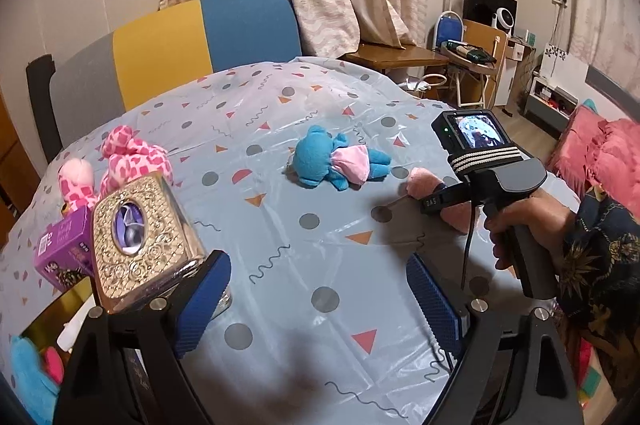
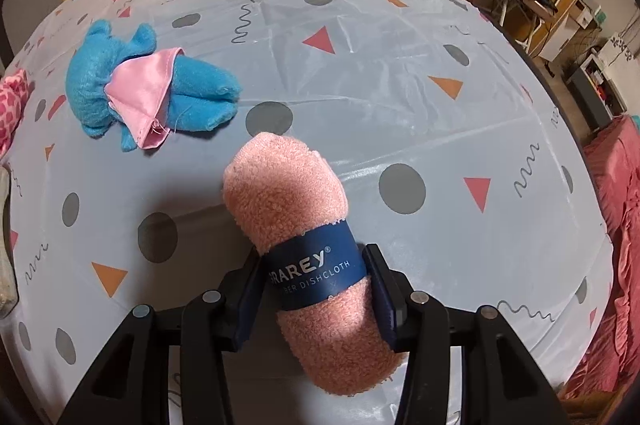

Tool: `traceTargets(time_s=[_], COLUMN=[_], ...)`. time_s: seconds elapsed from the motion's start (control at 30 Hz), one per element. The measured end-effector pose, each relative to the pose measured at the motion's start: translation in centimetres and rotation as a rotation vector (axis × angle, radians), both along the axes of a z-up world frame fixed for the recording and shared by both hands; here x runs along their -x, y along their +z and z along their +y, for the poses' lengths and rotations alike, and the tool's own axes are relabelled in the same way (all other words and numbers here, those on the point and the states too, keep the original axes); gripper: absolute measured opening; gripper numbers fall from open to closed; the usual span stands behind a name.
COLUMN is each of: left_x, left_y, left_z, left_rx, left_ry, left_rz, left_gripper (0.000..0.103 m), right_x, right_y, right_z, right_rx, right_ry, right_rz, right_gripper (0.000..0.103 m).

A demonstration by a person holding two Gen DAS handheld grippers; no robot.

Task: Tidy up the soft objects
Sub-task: 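Grasp the blue plush bear in pink dress with the left gripper while the right holds the dishcloth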

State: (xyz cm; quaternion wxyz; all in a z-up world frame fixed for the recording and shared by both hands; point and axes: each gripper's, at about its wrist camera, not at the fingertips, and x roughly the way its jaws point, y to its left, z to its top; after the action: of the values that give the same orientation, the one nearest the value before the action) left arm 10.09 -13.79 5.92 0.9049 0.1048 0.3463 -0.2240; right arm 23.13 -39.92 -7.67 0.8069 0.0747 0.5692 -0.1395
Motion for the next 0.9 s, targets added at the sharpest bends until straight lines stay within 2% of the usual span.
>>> traceTargets(time_s=[0.23, 0.37, 0.47, 0.6, 0.73, 0.8, 0.9], left_x=[-1.0, -2.3, -4.0, -7.8, -11.9, -14.1, -17.2], left_y=[-0.5, -1.0, -1.5, -2.8, -4.2, -5.2, -6.2], left_z=[-1.1, -1.8, -2.4, -3.1, -4.6, -5.4, -6.6], left_rx=[-0.006, 0.018, 0.068, 0.172, 0.237, 0.264, 0.314], left_ry=[-0.006, -0.01, -0.005, 0.041, 0.102, 0.143, 0.206], left_rz=[0.02, 0.061, 0.123, 0.263, 0.368, 0.417, 0.461], left_gripper=[0.09, 0.09, 0.089, 0.083, 0.077, 0.07, 0.07], right_x=[-0.4, -0.5, -0.6, -0.6, -0.7, -0.7, -0.7], right_y=[-0.2, -0.2, -0.4, -0.2, -0.2, -0.1, -0.2], right_z=[-0.2, -0.3, -0.5, -0.7, -0.9, -0.8, -0.7], right_rx=[0.002, -0.011, -0.025, -0.019, -0.025, -0.021, -0.018], right_ry=[0.001, -0.004, -0.011, -0.007, -0.01, -0.006, -0.002], right_rz=[0.003, 0.008, 0.007, 0.008, 0.008, 0.009, 0.01], right_gripper=[0.049, 0.049, 0.049, 0.049, 0.049, 0.049, 0.049])
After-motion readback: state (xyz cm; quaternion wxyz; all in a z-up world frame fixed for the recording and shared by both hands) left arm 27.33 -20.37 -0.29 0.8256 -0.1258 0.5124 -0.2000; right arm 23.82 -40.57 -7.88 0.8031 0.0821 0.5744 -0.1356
